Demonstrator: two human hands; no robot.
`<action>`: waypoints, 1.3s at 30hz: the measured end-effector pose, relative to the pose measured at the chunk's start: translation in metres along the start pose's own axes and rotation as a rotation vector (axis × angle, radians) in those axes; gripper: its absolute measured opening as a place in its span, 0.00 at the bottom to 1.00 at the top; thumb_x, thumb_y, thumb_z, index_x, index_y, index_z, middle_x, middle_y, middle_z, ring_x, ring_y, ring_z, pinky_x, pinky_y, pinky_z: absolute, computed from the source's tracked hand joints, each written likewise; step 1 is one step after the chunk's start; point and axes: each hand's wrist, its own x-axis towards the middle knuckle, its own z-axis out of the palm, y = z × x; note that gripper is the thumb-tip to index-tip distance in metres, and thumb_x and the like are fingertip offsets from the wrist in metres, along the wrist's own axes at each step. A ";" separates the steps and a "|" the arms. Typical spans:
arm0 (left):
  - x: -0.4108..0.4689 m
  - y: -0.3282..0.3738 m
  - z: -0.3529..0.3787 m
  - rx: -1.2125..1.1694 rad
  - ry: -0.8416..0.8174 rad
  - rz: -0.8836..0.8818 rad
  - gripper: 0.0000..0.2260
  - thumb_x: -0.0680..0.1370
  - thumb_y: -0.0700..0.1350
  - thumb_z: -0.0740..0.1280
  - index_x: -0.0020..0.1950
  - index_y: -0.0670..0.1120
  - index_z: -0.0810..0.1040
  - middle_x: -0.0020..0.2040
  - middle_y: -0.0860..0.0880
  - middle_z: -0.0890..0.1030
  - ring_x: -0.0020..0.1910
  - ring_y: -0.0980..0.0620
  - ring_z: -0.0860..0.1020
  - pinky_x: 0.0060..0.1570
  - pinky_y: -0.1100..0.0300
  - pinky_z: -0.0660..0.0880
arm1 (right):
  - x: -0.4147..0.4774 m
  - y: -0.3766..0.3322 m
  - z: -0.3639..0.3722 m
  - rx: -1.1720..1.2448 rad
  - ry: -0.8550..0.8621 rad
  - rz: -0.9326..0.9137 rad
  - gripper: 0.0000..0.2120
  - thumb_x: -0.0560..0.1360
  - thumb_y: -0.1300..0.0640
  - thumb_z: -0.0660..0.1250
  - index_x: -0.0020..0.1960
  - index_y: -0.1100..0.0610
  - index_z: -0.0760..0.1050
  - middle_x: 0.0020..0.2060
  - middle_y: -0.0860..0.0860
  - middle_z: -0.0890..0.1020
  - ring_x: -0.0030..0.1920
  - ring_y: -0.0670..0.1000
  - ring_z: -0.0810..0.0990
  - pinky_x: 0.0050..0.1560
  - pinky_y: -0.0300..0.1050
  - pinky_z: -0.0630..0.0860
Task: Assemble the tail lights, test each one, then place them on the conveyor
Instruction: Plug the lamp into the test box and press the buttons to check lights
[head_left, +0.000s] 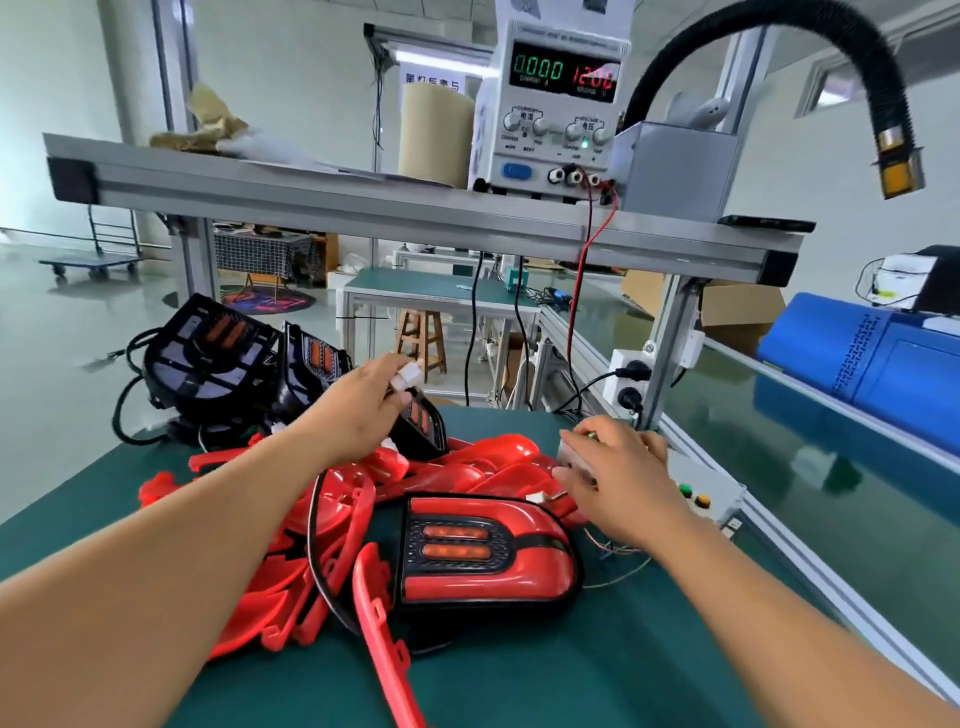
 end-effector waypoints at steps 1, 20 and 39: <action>-0.002 -0.004 -0.004 -0.016 0.027 -0.018 0.18 0.82 0.43 0.60 0.72 0.46 0.65 0.65 0.43 0.74 0.60 0.45 0.72 0.59 0.54 0.67 | -0.003 -0.010 -0.003 0.065 0.019 -0.040 0.18 0.78 0.42 0.62 0.65 0.47 0.76 0.57 0.46 0.74 0.60 0.49 0.73 0.62 0.47 0.61; -0.156 0.041 0.028 0.147 -0.289 -0.276 0.12 0.76 0.57 0.61 0.47 0.50 0.63 0.38 0.53 0.75 0.37 0.51 0.74 0.37 0.59 0.70 | -0.044 -0.044 0.029 0.239 -0.233 0.472 0.30 0.81 0.37 0.44 0.49 0.57 0.76 0.38 0.50 0.75 0.42 0.52 0.74 0.44 0.45 0.69; -0.137 0.041 -0.031 0.051 -0.315 -0.349 0.09 0.70 0.37 0.62 0.40 0.44 0.82 0.22 0.54 0.79 0.19 0.60 0.73 0.20 0.70 0.67 | -0.049 -0.041 0.037 0.299 -0.210 0.511 0.33 0.79 0.34 0.44 0.52 0.57 0.77 0.46 0.55 0.81 0.43 0.53 0.75 0.46 0.46 0.69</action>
